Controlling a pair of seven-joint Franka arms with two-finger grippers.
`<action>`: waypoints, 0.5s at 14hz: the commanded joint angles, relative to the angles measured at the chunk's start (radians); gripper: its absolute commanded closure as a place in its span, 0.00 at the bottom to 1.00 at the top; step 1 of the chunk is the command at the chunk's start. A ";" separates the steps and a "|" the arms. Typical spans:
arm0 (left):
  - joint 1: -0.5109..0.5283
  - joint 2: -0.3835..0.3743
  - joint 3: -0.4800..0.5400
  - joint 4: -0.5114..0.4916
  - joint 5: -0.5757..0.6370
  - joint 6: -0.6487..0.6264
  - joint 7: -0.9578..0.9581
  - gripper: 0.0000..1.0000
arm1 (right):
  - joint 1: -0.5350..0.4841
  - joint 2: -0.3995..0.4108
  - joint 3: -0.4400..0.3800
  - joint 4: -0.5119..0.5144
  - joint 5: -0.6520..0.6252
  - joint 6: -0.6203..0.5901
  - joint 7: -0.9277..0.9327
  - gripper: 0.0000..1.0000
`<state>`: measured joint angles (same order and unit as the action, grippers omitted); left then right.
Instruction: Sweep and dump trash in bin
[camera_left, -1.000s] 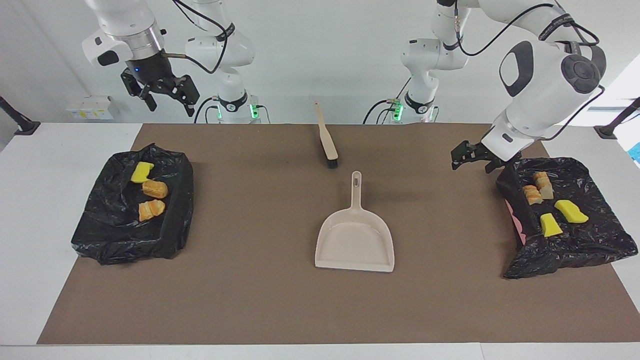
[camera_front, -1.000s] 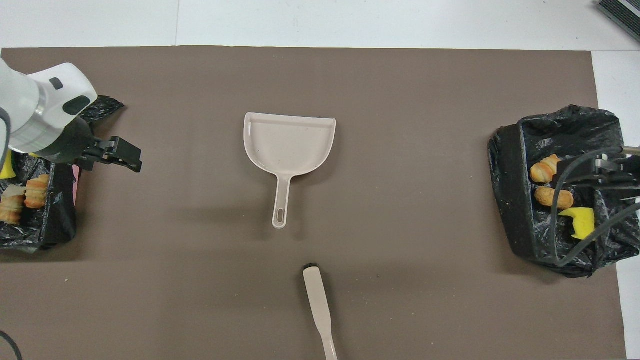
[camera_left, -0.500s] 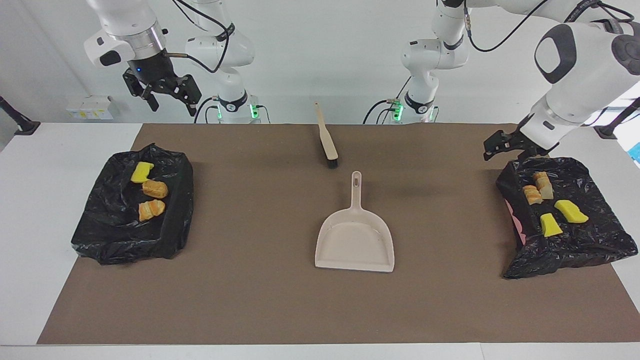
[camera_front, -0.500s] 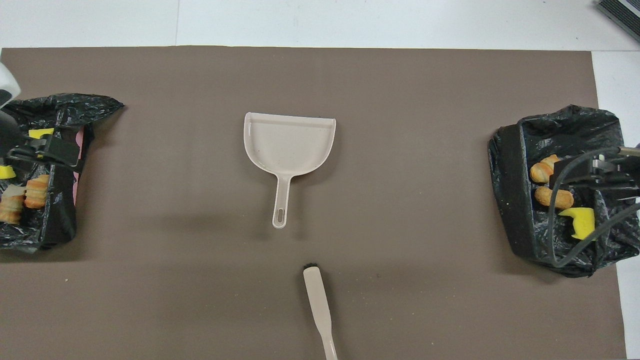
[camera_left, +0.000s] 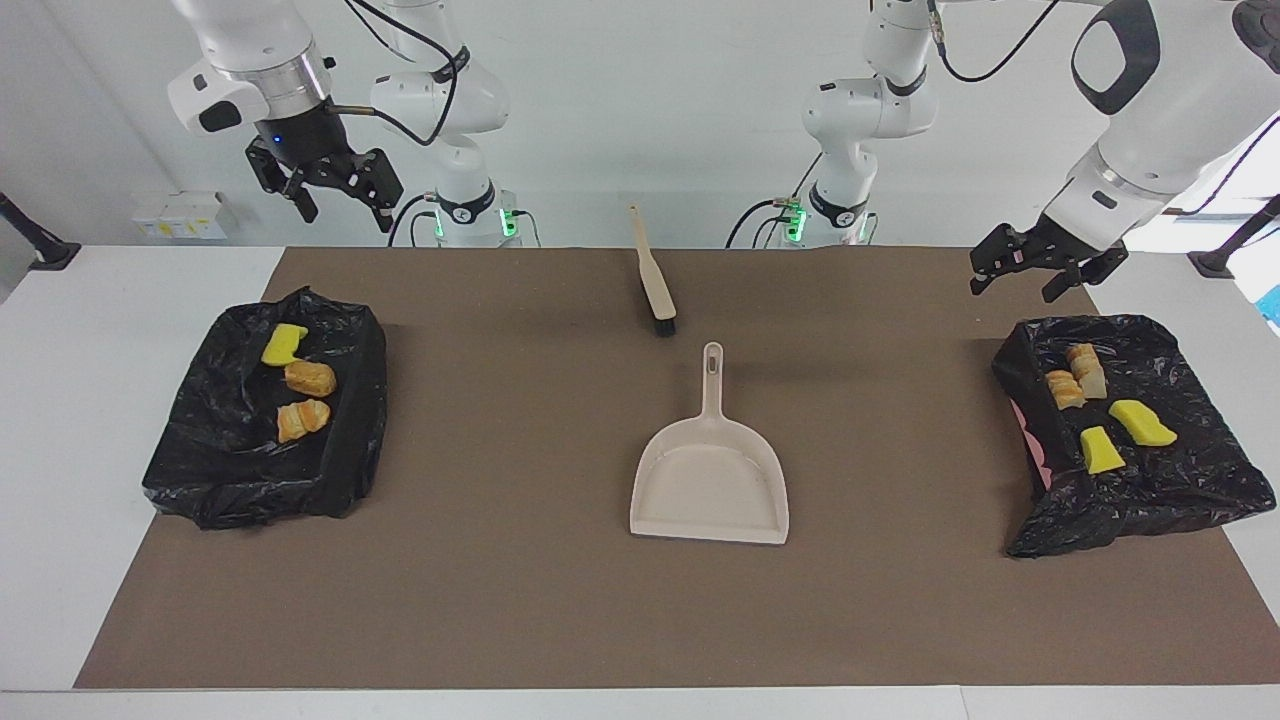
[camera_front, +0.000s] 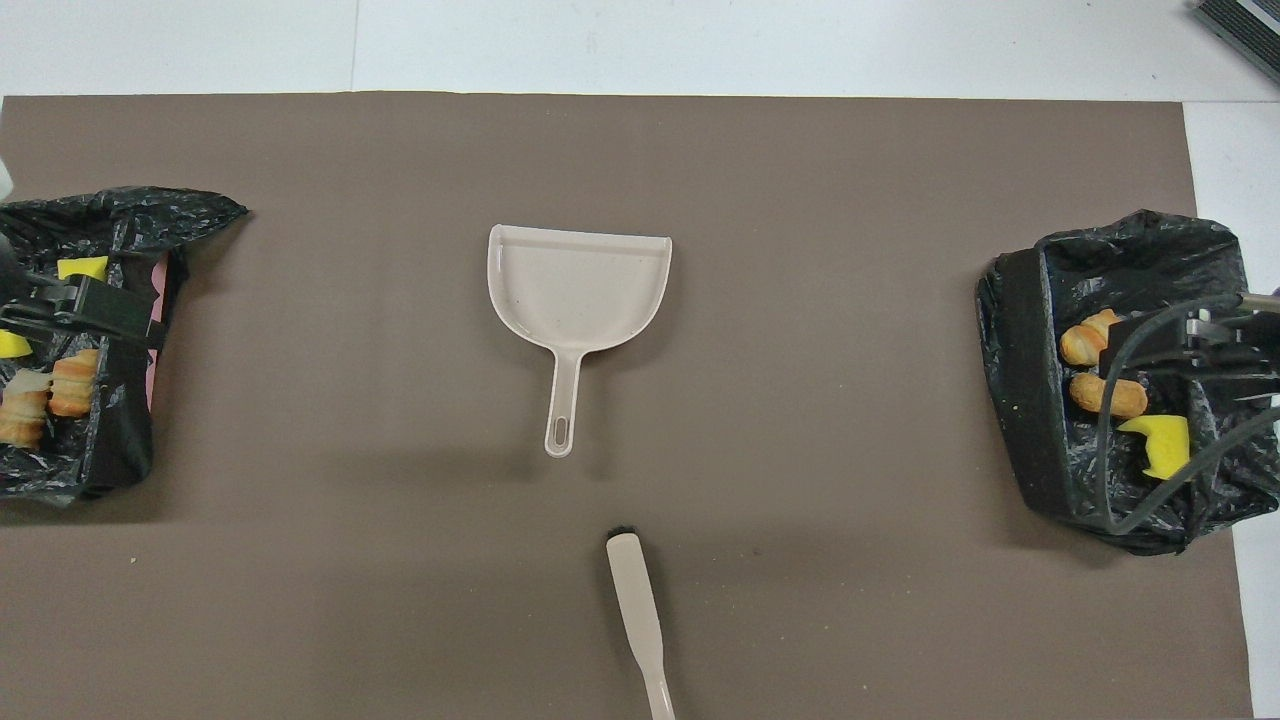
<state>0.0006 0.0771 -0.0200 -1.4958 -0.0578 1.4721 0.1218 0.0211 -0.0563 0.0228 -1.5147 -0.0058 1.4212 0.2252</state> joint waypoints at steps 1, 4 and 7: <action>-0.008 -0.014 0.006 -0.006 0.006 -0.032 -0.008 0.00 | -0.007 -0.014 -0.003 -0.015 0.021 0.012 -0.035 0.00; -0.008 -0.034 0.008 -0.012 0.015 -0.038 -0.010 0.00 | -0.007 -0.013 -0.003 -0.015 0.021 0.012 -0.036 0.00; 0.007 -0.039 0.015 -0.012 0.015 -0.027 -0.002 0.00 | -0.007 -0.014 -0.003 -0.016 0.021 0.010 -0.036 0.00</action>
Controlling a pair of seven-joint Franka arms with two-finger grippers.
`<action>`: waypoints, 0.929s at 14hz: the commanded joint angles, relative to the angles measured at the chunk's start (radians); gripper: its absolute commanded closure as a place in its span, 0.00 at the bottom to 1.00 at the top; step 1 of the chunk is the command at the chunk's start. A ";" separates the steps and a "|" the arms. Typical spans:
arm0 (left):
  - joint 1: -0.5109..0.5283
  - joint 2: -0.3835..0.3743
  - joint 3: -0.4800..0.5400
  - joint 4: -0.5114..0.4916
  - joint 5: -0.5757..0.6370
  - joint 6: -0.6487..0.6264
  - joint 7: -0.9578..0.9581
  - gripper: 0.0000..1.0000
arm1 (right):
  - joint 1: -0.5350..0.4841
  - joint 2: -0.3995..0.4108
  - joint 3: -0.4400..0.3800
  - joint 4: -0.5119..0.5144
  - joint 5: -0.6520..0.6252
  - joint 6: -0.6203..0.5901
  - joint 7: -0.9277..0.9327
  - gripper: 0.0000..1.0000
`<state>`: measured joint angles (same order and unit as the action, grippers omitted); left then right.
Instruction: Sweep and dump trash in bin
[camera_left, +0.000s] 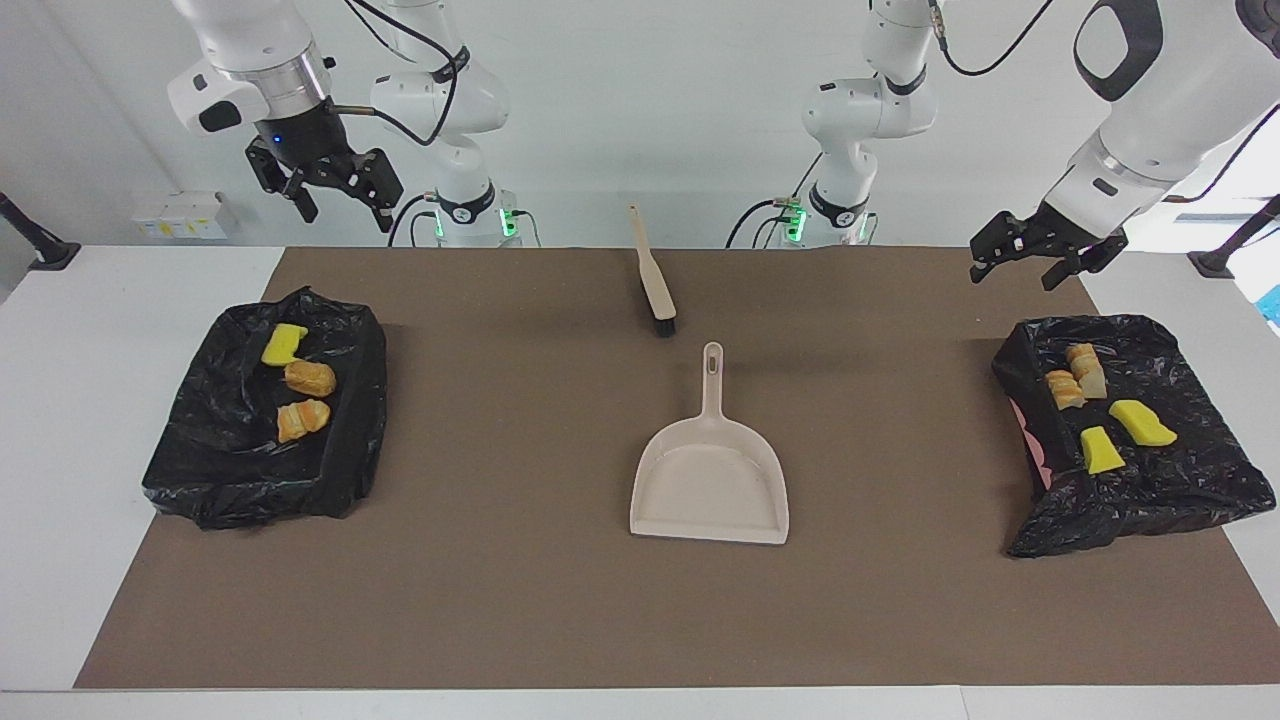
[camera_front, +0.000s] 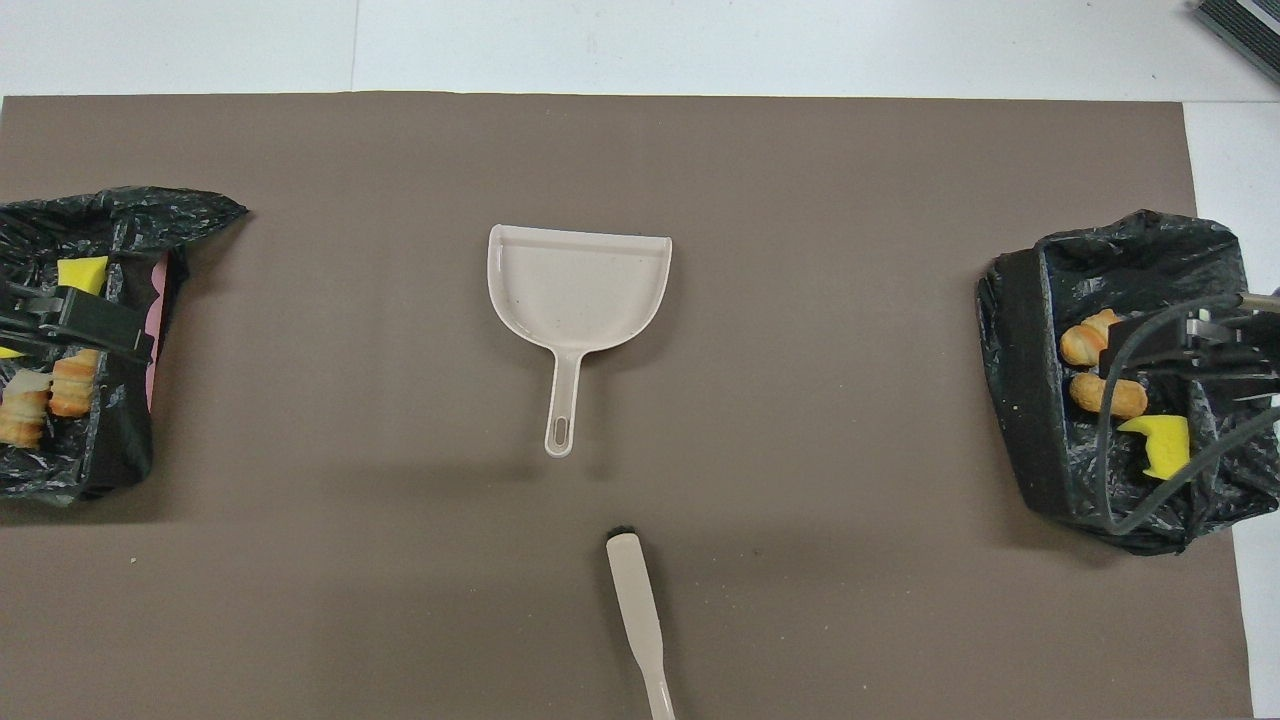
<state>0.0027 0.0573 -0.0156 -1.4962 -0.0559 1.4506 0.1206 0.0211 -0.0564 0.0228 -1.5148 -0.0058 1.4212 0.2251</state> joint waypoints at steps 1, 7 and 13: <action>0.007 -0.019 0.014 -0.012 0.011 0.002 -0.004 0.00 | -0.007 -0.014 -0.003 -0.016 0.021 0.008 -0.036 0.00; -0.010 -0.048 0.006 -0.013 0.025 0.002 -0.006 0.00 | -0.009 -0.014 -0.004 -0.016 0.021 0.010 -0.035 0.00; -0.010 -0.050 0.002 -0.016 0.039 0.017 -0.012 0.00 | -0.009 -0.014 -0.004 -0.016 0.023 0.010 -0.035 0.00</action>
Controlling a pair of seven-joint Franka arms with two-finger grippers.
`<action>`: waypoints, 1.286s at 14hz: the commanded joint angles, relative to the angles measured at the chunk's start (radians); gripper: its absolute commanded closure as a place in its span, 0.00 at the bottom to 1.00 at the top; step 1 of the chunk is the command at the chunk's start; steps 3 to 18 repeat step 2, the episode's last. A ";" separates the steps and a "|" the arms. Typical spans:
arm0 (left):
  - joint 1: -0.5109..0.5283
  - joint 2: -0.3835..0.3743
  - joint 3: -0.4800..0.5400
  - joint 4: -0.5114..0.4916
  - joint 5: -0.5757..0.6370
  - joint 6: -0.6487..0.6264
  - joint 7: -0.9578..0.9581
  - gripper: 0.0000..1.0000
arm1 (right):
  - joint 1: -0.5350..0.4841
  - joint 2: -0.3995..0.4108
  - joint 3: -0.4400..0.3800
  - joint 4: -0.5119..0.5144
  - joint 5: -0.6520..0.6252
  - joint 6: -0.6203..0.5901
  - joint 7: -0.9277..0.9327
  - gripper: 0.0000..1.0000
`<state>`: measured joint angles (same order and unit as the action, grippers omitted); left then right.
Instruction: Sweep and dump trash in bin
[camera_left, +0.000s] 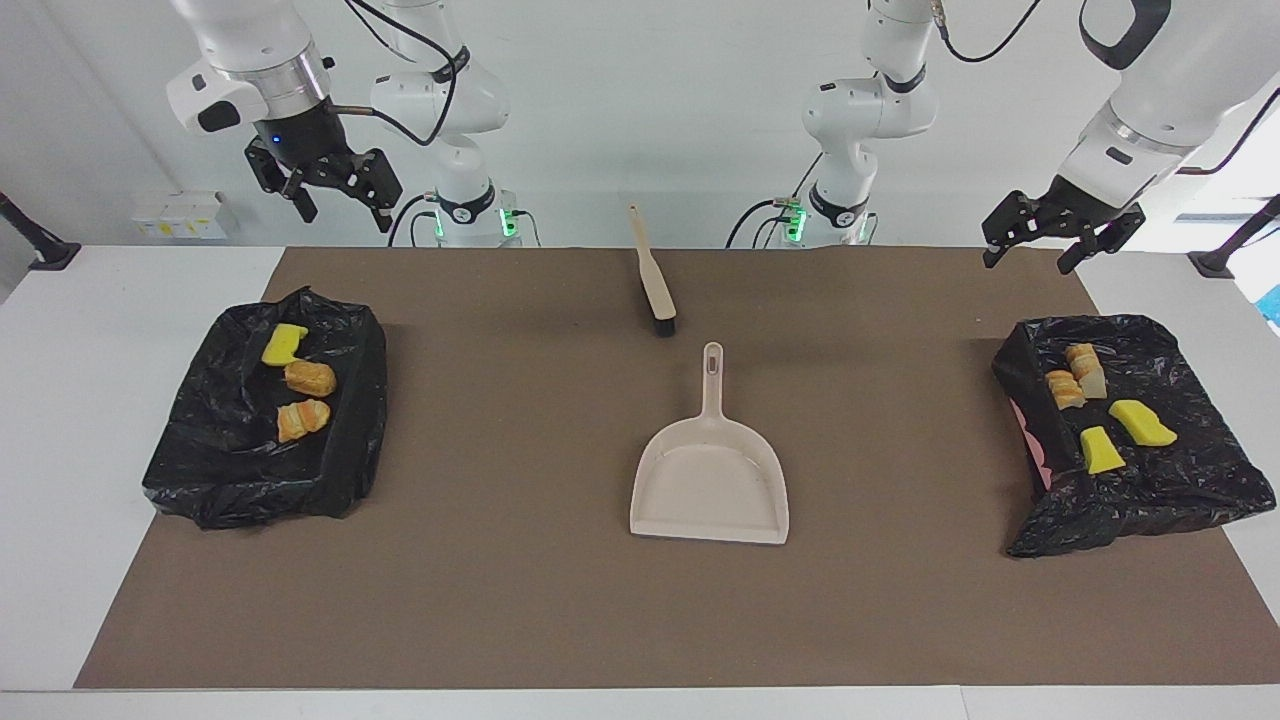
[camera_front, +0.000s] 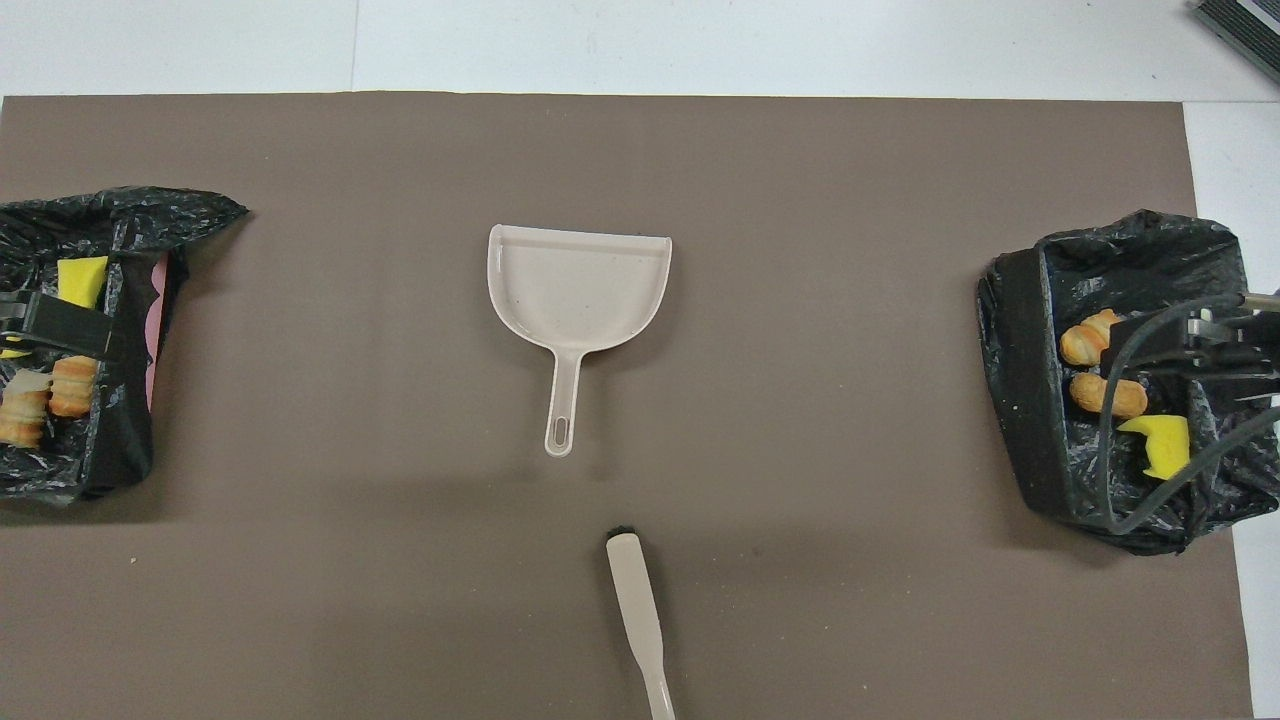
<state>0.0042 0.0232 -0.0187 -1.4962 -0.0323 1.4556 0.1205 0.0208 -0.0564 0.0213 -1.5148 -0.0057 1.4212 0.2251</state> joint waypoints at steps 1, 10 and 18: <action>-0.013 -0.017 0.005 -0.016 0.015 0.012 -0.010 0.00 | -0.009 -0.014 -0.004 -0.016 0.023 0.008 -0.035 0.00; -0.013 -0.017 0.005 -0.018 0.015 0.012 -0.012 0.00 | -0.009 -0.014 -0.003 -0.016 0.023 0.010 -0.035 0.00; -0.013 -0.017 0.005 -0.018 0.015 0.012 -0.012 0.00 | -0.009 -0.014 -0.003 -0.016 0.023 0.010 -0.035 0.00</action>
